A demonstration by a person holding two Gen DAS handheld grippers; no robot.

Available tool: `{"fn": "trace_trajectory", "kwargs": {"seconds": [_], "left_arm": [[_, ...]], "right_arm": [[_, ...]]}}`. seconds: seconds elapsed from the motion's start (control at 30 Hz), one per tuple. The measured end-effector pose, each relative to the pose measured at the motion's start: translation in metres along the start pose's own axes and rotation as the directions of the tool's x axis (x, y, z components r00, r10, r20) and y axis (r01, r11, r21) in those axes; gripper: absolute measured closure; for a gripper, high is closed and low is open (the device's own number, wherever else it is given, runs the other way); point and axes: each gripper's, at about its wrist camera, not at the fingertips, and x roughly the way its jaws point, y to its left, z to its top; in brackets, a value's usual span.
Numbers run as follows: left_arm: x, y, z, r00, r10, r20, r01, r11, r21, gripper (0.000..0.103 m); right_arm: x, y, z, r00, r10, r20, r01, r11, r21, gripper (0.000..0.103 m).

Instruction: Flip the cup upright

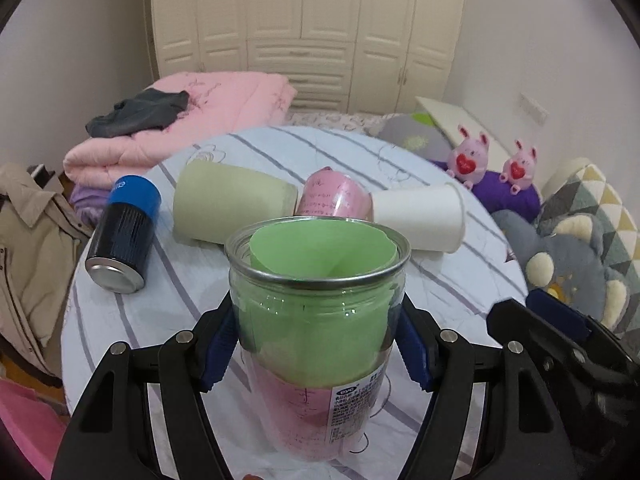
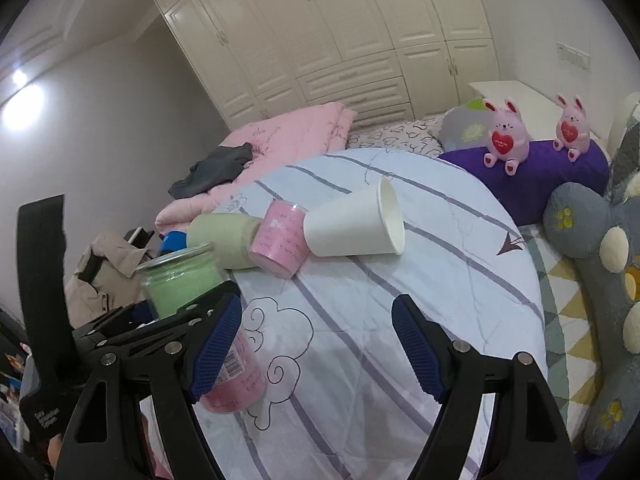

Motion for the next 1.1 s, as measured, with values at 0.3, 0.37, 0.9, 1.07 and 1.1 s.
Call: {"fn": "trace_trajectory", "kwargs": {"seconds": [0.3, 0.37, 0.9, 1.07, 1.1], "left_arm": [[-0.015, 0.006, -0.010, 0.997, -0.022, 0.074, 0.024, 0.999, -0.031, 0.032], [-0.015, 0.007, -0.016, 0.997, -0.026, 0.068, 0.029, 0.999, -0.032, 0.032], [-0.022, 0.001, -0.029, 0.997, 0.011, 0.080, -0.012, 1.000, 0.014, 0.004], [-0.026, 0.004, -0.029, 0.997, 0.010, 0.076, -0.011, 1.000, 0.007, 0.004], [-0.028, 0.004, -0.030, 0.997, 0.009, 0.081, -0.010, 1.000, 0.007, 0.004]], "right_arm": [[-0.002, 0.004, 0.000, 1.000, 0.003, 0.008, -0.003, 1.000, -0.005, 0.024], [-0.004, 0.005, -0.002, 1.000, 0.004, 0.013, -0.004, 1.000, -0.016, 0.024], [-0.009, 0.016, -0.004, 1.000, 0.011, 0.008, -0.010, 0.998, -0.059, 0.024], [-0.012, 0.025, -0.004, 1.000, 0.007, 0.022, -0.005, 0.996, -0.091, 0.024], [-0.012, 0.026, -0.005, 1.000, 0.007, 0.022, -0.005, 0.995, -0.098, 0.024]]}}
